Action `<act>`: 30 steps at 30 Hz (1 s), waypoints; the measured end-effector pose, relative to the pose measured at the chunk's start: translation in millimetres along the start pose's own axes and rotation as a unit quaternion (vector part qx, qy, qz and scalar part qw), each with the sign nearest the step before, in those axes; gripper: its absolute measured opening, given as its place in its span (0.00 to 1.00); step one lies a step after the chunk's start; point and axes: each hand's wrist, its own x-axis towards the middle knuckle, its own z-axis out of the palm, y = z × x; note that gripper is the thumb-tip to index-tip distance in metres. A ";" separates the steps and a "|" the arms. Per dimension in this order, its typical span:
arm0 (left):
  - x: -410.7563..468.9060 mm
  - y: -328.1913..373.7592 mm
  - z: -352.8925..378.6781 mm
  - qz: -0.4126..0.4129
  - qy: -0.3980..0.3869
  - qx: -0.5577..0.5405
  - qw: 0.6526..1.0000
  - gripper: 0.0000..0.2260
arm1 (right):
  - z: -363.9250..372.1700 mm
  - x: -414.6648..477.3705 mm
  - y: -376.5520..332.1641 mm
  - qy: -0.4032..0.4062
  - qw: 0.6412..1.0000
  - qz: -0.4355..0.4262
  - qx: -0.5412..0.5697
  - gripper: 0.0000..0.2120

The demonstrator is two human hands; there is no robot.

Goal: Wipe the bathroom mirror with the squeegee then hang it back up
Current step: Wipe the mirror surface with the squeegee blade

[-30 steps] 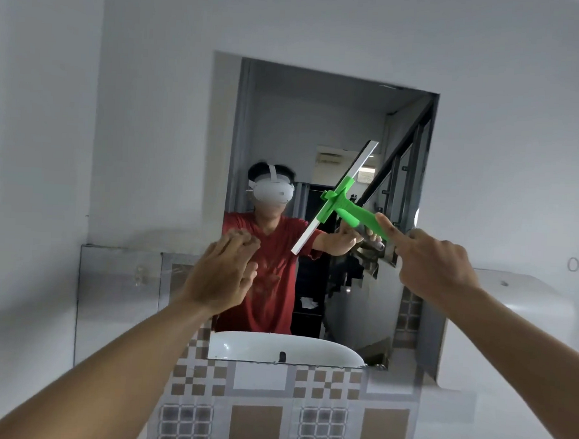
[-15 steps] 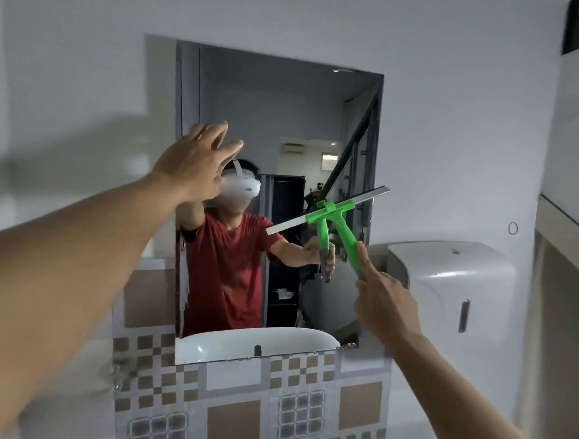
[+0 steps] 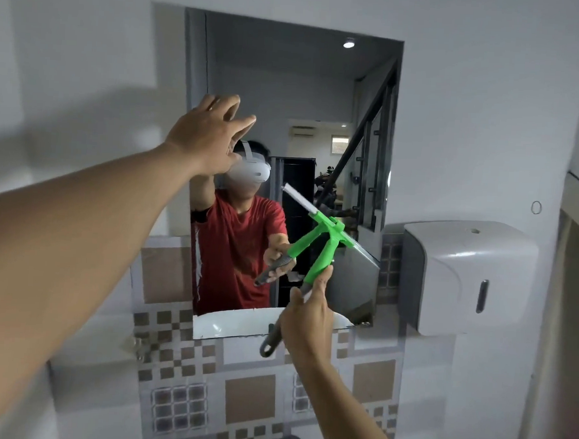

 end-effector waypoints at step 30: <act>-1.9 6.3 -1.3 -0.007 -0.004 0.015 1.000 0.34 | -47.1 24.5 18.3 -0.097 0.813 -0.302 -0.488 0.38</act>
